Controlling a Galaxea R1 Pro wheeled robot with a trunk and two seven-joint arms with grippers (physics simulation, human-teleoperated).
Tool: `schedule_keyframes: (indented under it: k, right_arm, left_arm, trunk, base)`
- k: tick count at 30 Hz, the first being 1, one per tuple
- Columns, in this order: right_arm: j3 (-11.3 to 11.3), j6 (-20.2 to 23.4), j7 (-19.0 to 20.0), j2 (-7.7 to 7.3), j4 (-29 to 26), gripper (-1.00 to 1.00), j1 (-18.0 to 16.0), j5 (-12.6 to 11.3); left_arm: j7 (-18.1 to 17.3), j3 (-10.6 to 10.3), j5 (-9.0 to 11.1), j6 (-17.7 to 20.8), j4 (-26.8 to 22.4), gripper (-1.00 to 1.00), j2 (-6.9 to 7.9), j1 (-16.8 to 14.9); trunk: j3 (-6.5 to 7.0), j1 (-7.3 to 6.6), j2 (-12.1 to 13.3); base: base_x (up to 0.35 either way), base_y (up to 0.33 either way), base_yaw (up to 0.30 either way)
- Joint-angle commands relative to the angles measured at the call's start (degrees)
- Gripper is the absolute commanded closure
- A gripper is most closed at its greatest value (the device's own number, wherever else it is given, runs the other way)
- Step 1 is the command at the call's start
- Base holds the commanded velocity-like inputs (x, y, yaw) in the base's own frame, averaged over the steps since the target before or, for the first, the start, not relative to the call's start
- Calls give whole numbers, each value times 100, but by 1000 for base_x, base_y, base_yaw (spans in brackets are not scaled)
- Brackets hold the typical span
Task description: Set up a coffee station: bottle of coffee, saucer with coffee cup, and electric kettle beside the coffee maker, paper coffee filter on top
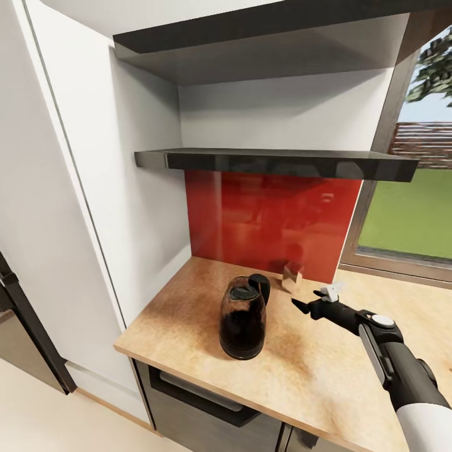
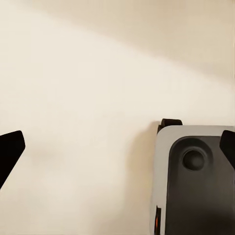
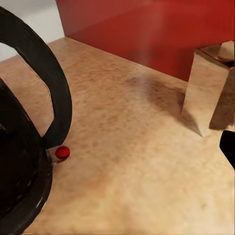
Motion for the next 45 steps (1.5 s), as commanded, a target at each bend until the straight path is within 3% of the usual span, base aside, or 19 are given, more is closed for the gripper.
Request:
schedule_keyframes:
  k: [1,45]
  right_arm:
    - [-10,36,62,1,-6,-100,-6,16]
    - [12,-113,151,32,14,-100,-6,33]
  left_arm:
    - [-21,51,-57,-20,5,-100,0,-5]
    - [-30,51,-57,-20,1,-100,-10,-14]
  trunk:
    - [-14,4,-13]
    - [-14,4,-13]
  base:
    - [0,0,0]
    - [45,17,0]
